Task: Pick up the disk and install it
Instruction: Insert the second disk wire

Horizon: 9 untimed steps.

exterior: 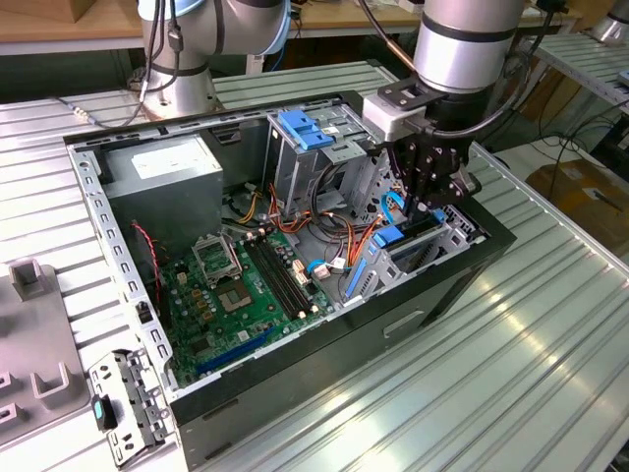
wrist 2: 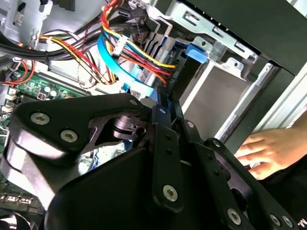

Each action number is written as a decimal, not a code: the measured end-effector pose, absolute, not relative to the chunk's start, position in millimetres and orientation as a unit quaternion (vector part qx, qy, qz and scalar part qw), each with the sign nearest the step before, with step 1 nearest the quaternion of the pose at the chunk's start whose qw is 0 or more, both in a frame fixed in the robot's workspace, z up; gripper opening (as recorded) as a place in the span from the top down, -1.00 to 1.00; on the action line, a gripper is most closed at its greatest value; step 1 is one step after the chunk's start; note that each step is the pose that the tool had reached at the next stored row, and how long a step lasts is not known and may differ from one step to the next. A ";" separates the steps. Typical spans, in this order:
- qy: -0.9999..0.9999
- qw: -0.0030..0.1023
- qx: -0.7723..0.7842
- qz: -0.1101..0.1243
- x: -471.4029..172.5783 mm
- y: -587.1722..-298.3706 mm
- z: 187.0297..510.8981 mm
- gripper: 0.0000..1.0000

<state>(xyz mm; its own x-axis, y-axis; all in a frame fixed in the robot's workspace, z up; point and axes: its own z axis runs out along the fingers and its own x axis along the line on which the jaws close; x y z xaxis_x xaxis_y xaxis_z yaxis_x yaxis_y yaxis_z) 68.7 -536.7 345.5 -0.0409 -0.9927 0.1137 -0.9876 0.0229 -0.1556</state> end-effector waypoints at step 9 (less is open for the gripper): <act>0.718 0.038 -0.691 -0.071 68.7 -545.1 344.6 0.67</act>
